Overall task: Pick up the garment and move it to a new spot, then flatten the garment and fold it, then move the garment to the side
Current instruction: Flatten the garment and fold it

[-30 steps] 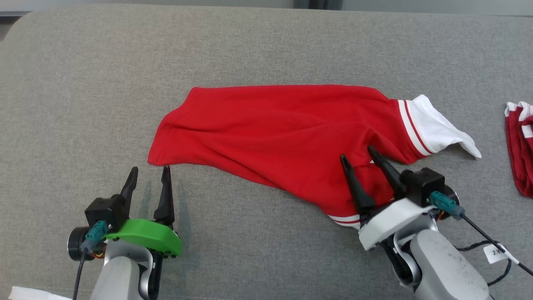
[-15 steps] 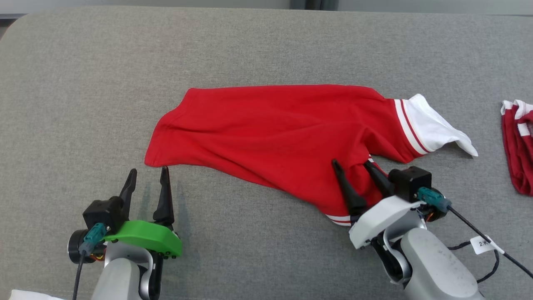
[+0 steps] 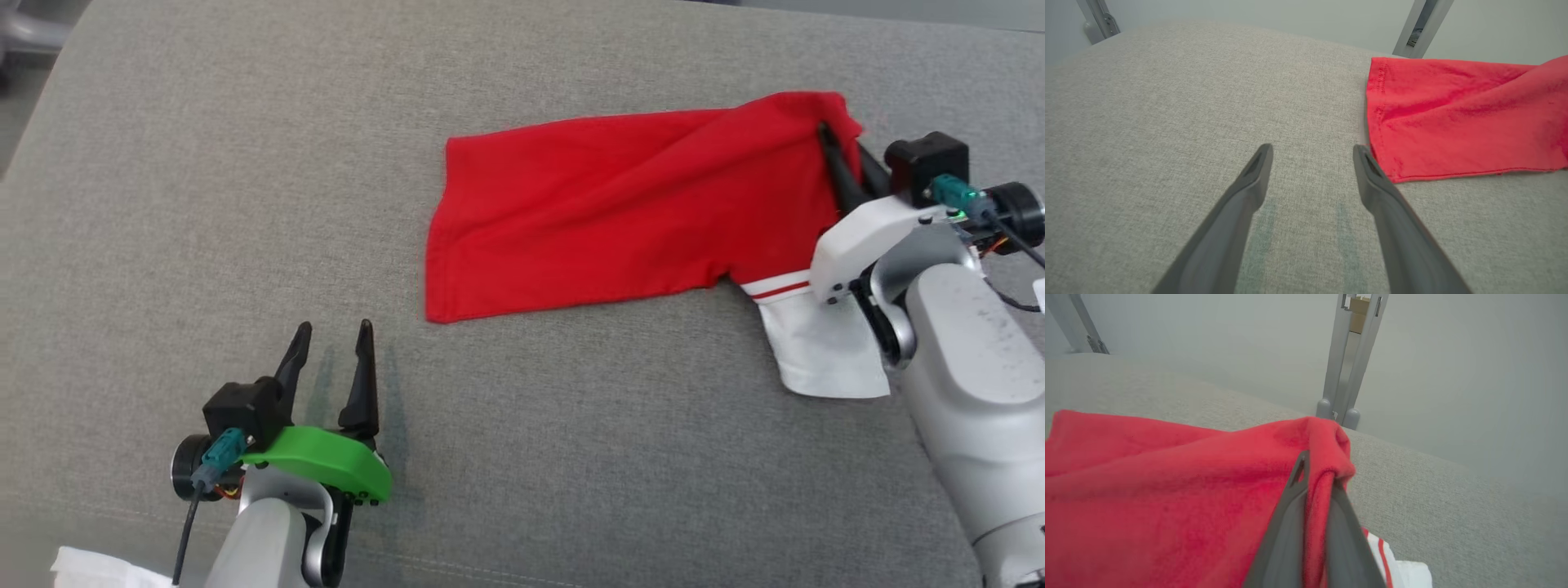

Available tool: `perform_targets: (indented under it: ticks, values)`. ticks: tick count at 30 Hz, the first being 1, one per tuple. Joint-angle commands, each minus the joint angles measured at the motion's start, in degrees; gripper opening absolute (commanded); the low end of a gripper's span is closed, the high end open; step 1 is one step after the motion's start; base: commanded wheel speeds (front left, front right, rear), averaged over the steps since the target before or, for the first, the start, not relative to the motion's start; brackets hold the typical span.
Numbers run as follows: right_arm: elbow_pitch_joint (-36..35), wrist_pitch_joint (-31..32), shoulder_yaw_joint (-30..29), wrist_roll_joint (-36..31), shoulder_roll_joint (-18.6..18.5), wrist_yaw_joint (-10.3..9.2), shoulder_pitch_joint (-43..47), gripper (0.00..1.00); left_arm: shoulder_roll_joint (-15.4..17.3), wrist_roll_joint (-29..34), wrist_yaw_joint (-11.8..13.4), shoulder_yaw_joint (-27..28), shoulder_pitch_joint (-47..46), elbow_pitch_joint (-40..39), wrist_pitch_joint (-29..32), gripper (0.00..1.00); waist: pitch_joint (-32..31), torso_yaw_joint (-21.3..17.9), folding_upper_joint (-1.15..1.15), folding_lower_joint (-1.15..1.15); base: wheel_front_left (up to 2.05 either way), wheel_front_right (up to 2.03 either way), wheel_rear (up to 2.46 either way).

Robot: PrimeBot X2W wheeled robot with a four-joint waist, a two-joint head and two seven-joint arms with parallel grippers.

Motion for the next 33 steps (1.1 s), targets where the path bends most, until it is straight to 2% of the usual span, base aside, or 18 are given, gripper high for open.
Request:
perform_targets:
  ticks: [1, 2, 3, 4, 8, 13, 22, 28, 33]
  values:
    - [2.29, 0.10, -1.29, -1.78, -1.31, -0.11, -1.46, 0.00, 0.12, -0.83, 0.02, -0.84, -1.08, 0.01, 0.02, 1.00, 1.38, 2.44, 0.00, 0.00, 0.00, 0.00, 0.00]
    - [4.18, -0.10, -2.55, -3.04, -1.55, -0.11, -2.36, 0.00, 0.12, -0.96, 0.13, -1.47, -1.22, 0.11, 0.02, 1.00, 1.55, 2.95, 0.00, 0.00, 0.00, 0.00, 0.00]
    - [5.84, -0.32, -3.55, -4.41, -1.90, -0.11, -3.04, 0.53, 0.14, -1.22, 0.36, -1.92, -1.27, 0.12, 0.02, 1.00, 1.63, 3.23, 0.00, 0.00, 0.00, 0.00, 0.00]
    - [7.64, -0.59, -4.55, -6.42, -2.28, -0.11, -3.70, 1.00, 0.14, -1.25, 0.54, -2.37, -1.35, 0.05, 0.02, 1.00, 1.66, 3.43, 0.00, 0.00, 0.00, 0.00, 0.00]
    - [10.96, -4.05, -11.00, -10.71, -0.60, -0.11, -4.71, 1.00, 0.12, -1.48, 1.32, -3.16, -1.19, -0.18, 0.02, 1.00, 0.80, 2.80, 0.00, 0.00, 0.00, 0.00, 0.00]
    - [8.75, -6.24, -14.84, -11.91, 3.41, -0.11, -0.11, 1.00, 0.14, 0.07, 2.15, -1.44, 0.67, -0.83, 0.02, 1.00, -2.21, -0.10, 0.00, 0.00, 0.00, 0.00, 0.00]
    - [-14.35, -6.33, -16.61, -5.08, 8.39, -0.11, 20.80, 1.00, 0.15, 1.95, 2.90, 3.42, 5.59, -2.67, 0.02, 1.00, -7.87, -5.77, 0.00, 0.00, 0.00, 0.00, 0.00]
    - [-21.13, -6.33, -15.47, -3.16, 10.08, -0.11, 31.35, 1.00, 0.14, 3.96, 2.89, 5.47, 9.49, -3.84, 0.02, 1.00, -11.11, -7.87, 0.00, 0.00, 0.00, 0.00, 0.00]
    - [-21.94, -6.34, -13.83, -1.61, 10.48, -0.11, 36.17, 1.00, 0.13, 5.16, 2.58, 6.68, 12.07, -4.04, 0.02, 1.00, -13.06, -8.68, 0.00, 0.00, 0.00, 0.00, 0.00]
